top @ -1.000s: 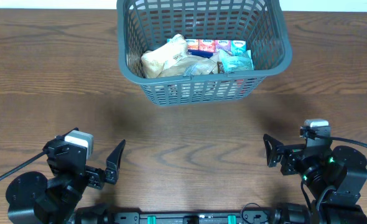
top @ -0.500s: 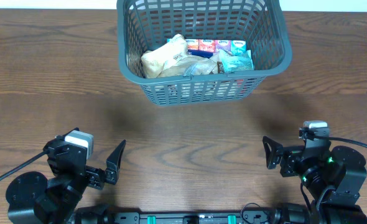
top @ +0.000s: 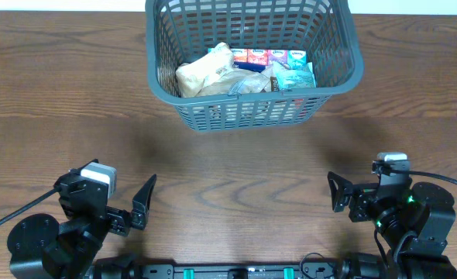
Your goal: Pack container
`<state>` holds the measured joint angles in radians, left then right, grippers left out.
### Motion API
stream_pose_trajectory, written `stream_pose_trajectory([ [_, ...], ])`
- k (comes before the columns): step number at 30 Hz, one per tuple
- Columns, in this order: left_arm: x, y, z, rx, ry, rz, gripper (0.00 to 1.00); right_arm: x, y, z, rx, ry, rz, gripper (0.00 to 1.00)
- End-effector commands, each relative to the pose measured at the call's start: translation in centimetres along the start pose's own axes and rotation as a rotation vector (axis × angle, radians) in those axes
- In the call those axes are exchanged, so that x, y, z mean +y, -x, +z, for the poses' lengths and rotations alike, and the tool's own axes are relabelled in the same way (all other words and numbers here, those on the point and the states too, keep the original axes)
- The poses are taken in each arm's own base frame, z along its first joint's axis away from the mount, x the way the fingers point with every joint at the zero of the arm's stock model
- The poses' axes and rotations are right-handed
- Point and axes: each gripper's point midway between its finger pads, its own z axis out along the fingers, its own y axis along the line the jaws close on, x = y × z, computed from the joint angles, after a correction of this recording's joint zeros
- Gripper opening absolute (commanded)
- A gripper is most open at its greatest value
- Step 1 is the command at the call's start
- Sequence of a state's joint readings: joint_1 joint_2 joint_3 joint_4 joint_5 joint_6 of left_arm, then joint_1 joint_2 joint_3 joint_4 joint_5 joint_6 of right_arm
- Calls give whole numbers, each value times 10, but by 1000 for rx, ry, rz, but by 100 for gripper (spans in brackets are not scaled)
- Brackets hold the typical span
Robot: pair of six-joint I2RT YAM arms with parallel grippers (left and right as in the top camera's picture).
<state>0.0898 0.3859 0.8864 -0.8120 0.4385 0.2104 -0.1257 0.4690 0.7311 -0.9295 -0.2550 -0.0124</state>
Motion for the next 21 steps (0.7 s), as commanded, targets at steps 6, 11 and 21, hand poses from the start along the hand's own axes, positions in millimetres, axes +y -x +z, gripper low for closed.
stream_pose_trajectory([
  [6, -1, -2, 1, 4, -8, 10, 99, -1, 41, -3, -171, -36, -269, 99],
  [11, -1, -2, 1, 4, -8, 9, 99, 8, 61, -6, -273, -33, -437, 99],
  [21, -1, -2, 1, 4, -8, 9, 99, 22, 65, 10, -592, -6, -499, 99],
])
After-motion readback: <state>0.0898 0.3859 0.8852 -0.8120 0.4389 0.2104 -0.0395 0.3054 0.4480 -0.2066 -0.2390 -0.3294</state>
